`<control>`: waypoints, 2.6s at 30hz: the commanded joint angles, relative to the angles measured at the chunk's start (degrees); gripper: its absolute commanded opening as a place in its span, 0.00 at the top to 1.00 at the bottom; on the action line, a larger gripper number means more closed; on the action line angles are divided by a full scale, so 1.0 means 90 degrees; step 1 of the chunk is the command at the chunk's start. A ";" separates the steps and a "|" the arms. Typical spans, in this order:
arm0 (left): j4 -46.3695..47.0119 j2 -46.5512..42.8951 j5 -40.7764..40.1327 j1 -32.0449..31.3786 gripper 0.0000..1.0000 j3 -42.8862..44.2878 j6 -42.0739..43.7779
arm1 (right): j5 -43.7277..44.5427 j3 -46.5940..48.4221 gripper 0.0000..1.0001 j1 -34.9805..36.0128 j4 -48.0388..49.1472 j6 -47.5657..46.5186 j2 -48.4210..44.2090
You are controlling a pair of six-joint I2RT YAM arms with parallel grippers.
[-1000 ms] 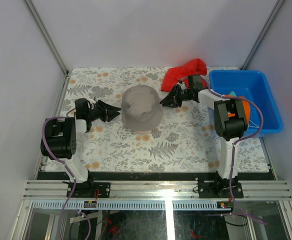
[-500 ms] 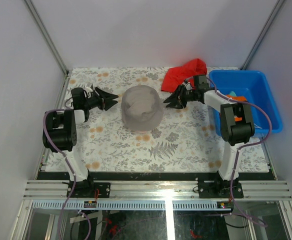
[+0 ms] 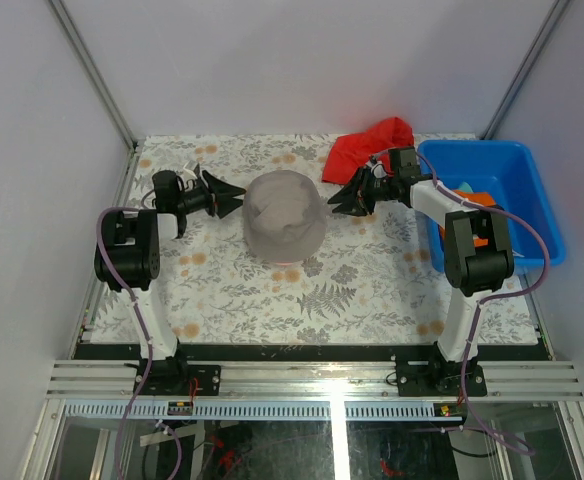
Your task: Stack the hats
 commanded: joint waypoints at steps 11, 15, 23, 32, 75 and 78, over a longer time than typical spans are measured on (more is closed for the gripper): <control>0.1914 0.0465 0.0243 -0.0300 0.96 -0.0244 -0.1023 | -0.0028 -0.0167 0.57 0.0007 0.0000 -0.0009 -0.0140; 0.2360 0.0524 0.0099 -0.0268 1.00 -0.0582 -0.1312 | -0.0029 -0.0233 0.57 -0.0001 -0.0021 -0.0048 -0.0162; 0.1914 0.0071 -0.0323 -0.0068 1.00 -0.1489 -0.0798 | -0.0075 -0.0286 0.57 -0.0036 -0.0011 -0.0070 -0.0187; 0.1240 -0.0350 -0.0422 -0.0057 1.00 -0.1956 -0.0244 | -0.0448 -0.0689 0.52 -0.0133 0.0459 0.0117 -0.0480; 0.0744 -0.0441 -0.0656 -0.0092 1.00 -0.2795 0.0532 | 0.0130 -0.1657 0.99 0.0160 0.0027 -0.0911 -0.0387; 0.0715 -0.0383 -0.0632 -0.0088 1.00 -0.2735 0.0569 | 0.0278 -0.1650 0.99 0.0146 -0.0254 -0.1207 -0.0355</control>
